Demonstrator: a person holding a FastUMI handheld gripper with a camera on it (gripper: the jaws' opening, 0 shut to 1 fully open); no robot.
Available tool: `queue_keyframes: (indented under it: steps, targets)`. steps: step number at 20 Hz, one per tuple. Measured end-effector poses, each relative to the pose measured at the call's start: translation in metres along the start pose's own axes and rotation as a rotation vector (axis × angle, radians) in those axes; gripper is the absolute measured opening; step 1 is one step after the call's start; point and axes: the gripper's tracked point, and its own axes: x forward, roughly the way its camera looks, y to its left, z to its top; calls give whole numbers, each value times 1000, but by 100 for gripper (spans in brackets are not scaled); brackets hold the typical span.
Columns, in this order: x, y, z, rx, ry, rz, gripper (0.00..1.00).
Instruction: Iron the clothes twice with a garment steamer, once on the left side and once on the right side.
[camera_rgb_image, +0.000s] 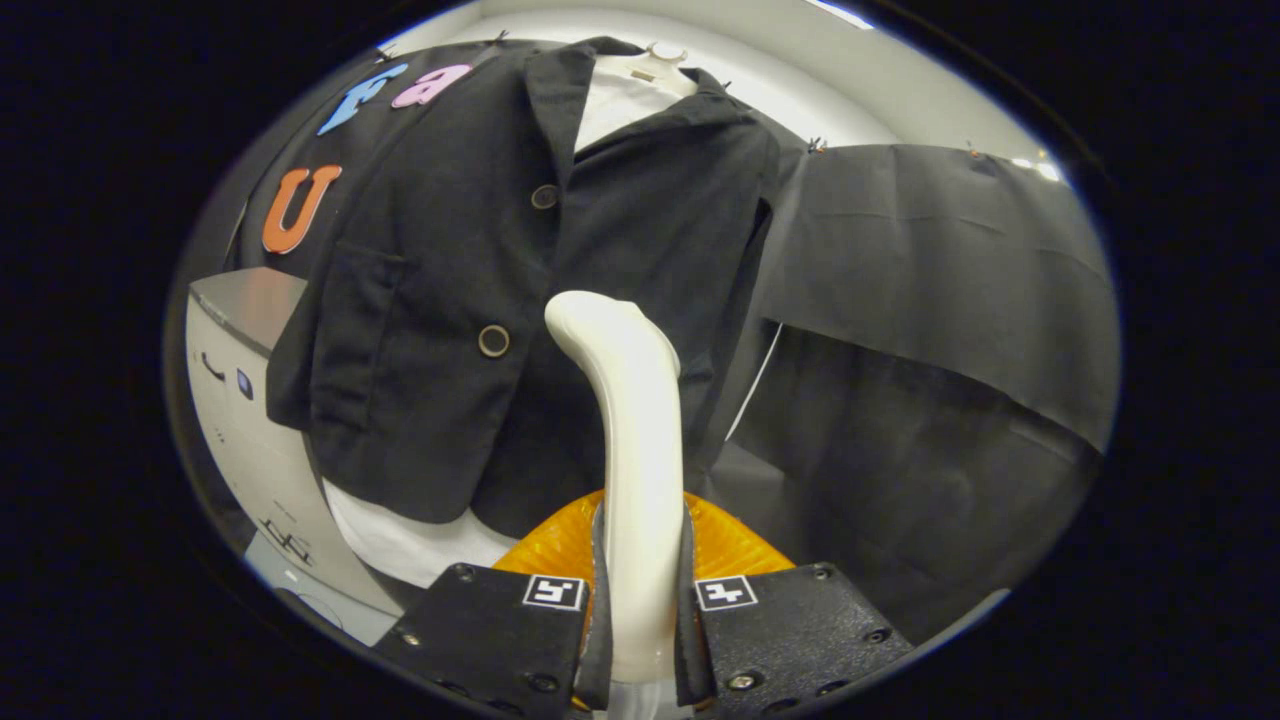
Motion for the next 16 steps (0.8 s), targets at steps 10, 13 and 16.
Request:
queue_keyframes:
  steps: [10,13,16]
  targets:
    - [-5,9,-58,-32,104,17,27]
    - [-5,12,-79,-54,136,15,27]
    - [-7,18,-94,-66,162,18,27]
